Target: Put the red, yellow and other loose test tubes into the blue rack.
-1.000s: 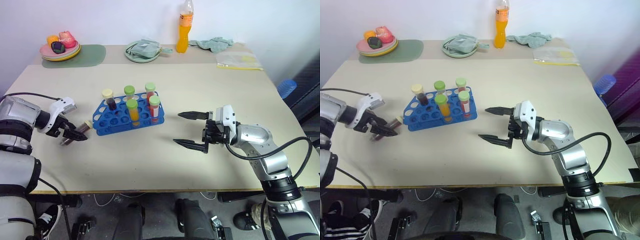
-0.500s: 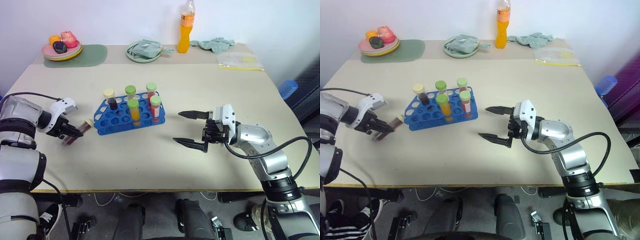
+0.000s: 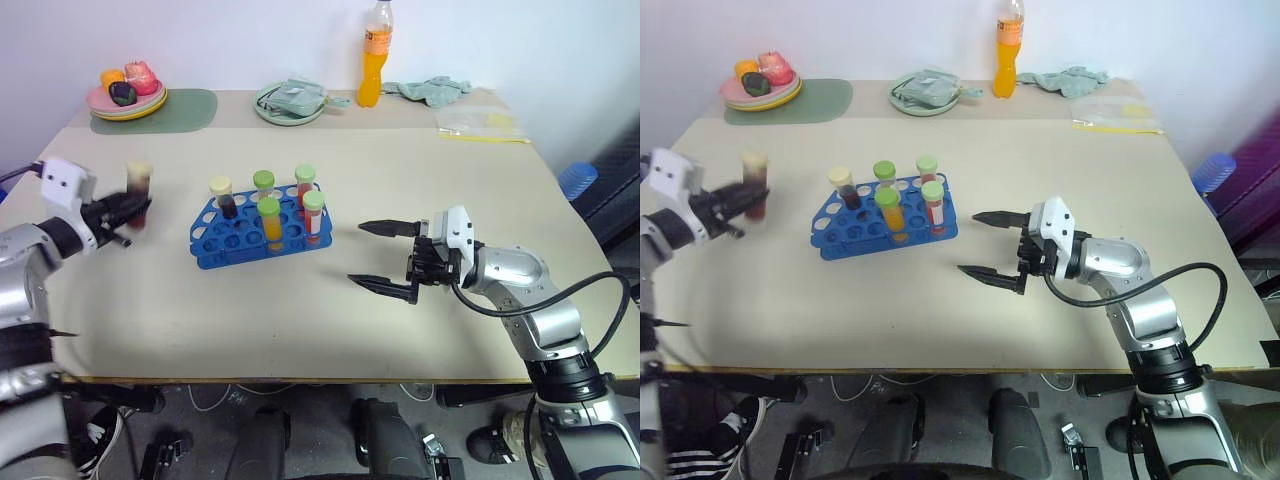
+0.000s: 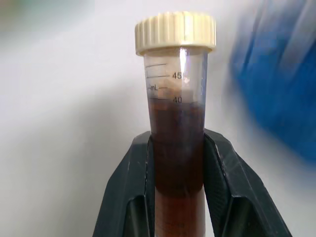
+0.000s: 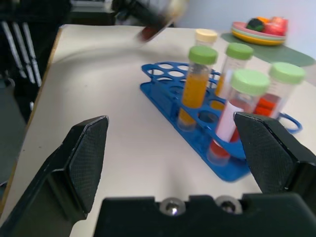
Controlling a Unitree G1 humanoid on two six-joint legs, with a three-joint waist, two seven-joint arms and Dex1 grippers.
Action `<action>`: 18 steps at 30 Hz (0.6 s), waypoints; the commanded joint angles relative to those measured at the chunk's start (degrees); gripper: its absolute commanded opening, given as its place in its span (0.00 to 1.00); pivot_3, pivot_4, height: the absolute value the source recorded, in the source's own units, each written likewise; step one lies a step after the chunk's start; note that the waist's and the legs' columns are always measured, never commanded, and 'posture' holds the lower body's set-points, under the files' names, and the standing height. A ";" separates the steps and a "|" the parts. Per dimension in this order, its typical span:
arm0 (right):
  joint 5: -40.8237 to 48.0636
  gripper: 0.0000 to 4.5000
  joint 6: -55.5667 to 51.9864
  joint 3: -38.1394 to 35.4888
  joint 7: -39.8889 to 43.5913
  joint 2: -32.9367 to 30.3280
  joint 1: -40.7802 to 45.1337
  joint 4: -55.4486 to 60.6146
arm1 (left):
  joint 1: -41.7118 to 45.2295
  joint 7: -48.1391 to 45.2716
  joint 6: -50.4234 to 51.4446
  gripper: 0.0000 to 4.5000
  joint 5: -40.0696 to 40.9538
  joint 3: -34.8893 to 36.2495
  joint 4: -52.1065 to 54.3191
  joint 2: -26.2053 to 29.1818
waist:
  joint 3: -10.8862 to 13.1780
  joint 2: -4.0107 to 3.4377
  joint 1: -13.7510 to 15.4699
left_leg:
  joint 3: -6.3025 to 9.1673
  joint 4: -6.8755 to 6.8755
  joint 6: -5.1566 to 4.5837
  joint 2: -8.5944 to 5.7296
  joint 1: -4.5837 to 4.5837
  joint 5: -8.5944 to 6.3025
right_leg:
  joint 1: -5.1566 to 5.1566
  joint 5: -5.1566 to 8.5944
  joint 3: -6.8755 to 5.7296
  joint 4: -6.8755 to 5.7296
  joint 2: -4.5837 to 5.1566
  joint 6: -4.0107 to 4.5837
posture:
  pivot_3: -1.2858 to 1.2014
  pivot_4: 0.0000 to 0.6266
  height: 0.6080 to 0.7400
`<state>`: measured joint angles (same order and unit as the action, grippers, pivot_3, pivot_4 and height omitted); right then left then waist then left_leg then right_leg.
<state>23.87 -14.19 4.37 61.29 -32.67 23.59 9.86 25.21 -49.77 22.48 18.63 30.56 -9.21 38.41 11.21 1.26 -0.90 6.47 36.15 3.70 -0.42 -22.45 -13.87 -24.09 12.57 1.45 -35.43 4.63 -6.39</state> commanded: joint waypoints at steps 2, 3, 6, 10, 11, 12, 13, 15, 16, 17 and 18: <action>0.57 1.00 1.04 -0.60 1.67 -0.40 1.68 -0.49 | -6.38 5.44 -6.53 0.16 6.31 5.92 15.68 -5.20 | -0.01 -0.02 -0.26 | -0.05 -0.08 0.00 0.00 0.06 0.00 | 0.00 0.00 0.03 0.00 -0.01 -0.01 | 0.52 0.24 1.00; 0.42 1.00 1.17 -0.57 1.80 -0.28 1.89 -0.80 | -7.30 7.65 -7.63 0.16 6.42 5.39 17.62 -7.16 | -0.01 -0.03 -0.12 | -0.05 -0.11 0.00 0.00 0.09 0.00 | 0.00 0.00 0.02 -0.01 -0.03 0.00 | 0.52 0.24 1.00; 0.14 1.00 1.38 -0.37 1.92 0.14 2.27 -1.12 | -9.24 11.22 -13.50 0.16 4.37 1.18 19.59 -12.75 | -0.01 -0.03 0.17 | -0.04 -0.02 0.01 0.00 0.12 0.01 | 0.08 -0.01 0.02 -0.04 -0.04 0.03 | 0.52 0.24 1.00; 0.17 1.00 1.35 -0.58 1.91 0.08 2.07 -0.72 | -8.25 16.55 -25.86 0.16 -1.06 -4.25 13.33 -20.47 | -0.05 -0.02 0.44 | 0.00 0.08 0.02 -0.06 0.31 0.01 | 0.50 0.00 0.01 0.18 -0.04 0.05 | 0.52 0.24 1.00; 0.19 1.00 1.30 -0.74 1.91 -0.06 2.01 -0.66 | -7.92 17.41 -28.78 0.16 -2.49 -5.28 11.03 -21.25 | -0.05 -0.02 0.32 | 0.00 0.06 0.02 -0.08 0.37 0.01 | 0.57 0.00 0.01 0.27 -0.03 0.06 | 0.52 0.24 1.00; 0.21 1.00 1.23 -0.86 1.86 -0.16 1.96 -0.60 | -7.67 17.68 -31.09 0.16 -3.30 -6.26 9.26 -21.63 | -0.05 -0.02 0.25 | 0.00 0.05 0.02 -0.09 0.38 0.01 | 0.59 0.01 0.01 0.29 -0.03 0.07 | 0.52 0.24 1.00; 0.20 1.00 1.22 -1.00 1.80 -0.27 1.86 -0.51 | -7.36 17.55 -32.90 0.16 -3.37 -7.36 7.78 -22.19 | -0.05 -0.03 0.06 | 0.00 0.04 0.02 -0.09 0.38 0.01 | 0.58 0.00 0.01 0.29 -0.03 0.06 | 0.52 0.24 1.00; 0.05 1.00 1.34 -1.35 1.52 -0.58 1.28 -0.06 | -7.31 16.85 -35.57 0.16 -4.44 -10.43 5.10 -22.86 | -0.05 -0.04 0.00 | 0.00 -0.01 0.01 -0.09 0.39 0.01 | 0.55 -0.03 0.01 0.28 -0.03 0.00 | 0.52 0.24 1.00; -0.03 1.00 1.34 -1.54 1.26 -0.71 0.99 0.21 | -7.53 17.28 -36.08 0.16 -4.71 -11.33 4.36 -23.31 | -0.05 -0.04 0.02 | 0.00 -0.01 0.01 -0.09 0.40 0.01 | 0.55 -0.03 0.01 0.28 -0.03 -0.01 | 0.52 0.24 1.00; -0.06 1.00 1.33 -1.70 1.10 -0.83 0.71 0.46 | -7.85 17.40 -36.48 0.16 -4.55 -12.07 4.03 -23.57 | -0.05 -0.04 0.04 | 0.00 -0.01 0.01 -0.09 0.40 0.01 | 0.55 -0.04 0.01 0.27 -0.04 -0.01 | 0.52 0.24 1.00; -0.07 1.00 1.30 -1.78 0.98 -0.89 0.54 0.65 | -8.08 17.55 -36.79 0.16 -4.22 -12.48 3.87 -23.64 | -0.05 -0.04 0.06 | 0.00 -0.01 0.01 -0.09 0.40 0.01 | 0.56 -0.04 0.02 0.28 -0.03 -0.01 | 0.52 0.24 1.00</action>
<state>23.39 -13.70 4.02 62.62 -32.81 24.41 8.27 17.12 -32.53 -12.19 14.25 18.49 -6.10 14.45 11.17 1.23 -0.84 6.47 36.15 3.71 -0.51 -22.06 -13.86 -23.53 12.53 1.46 -35.15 4.61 -6.40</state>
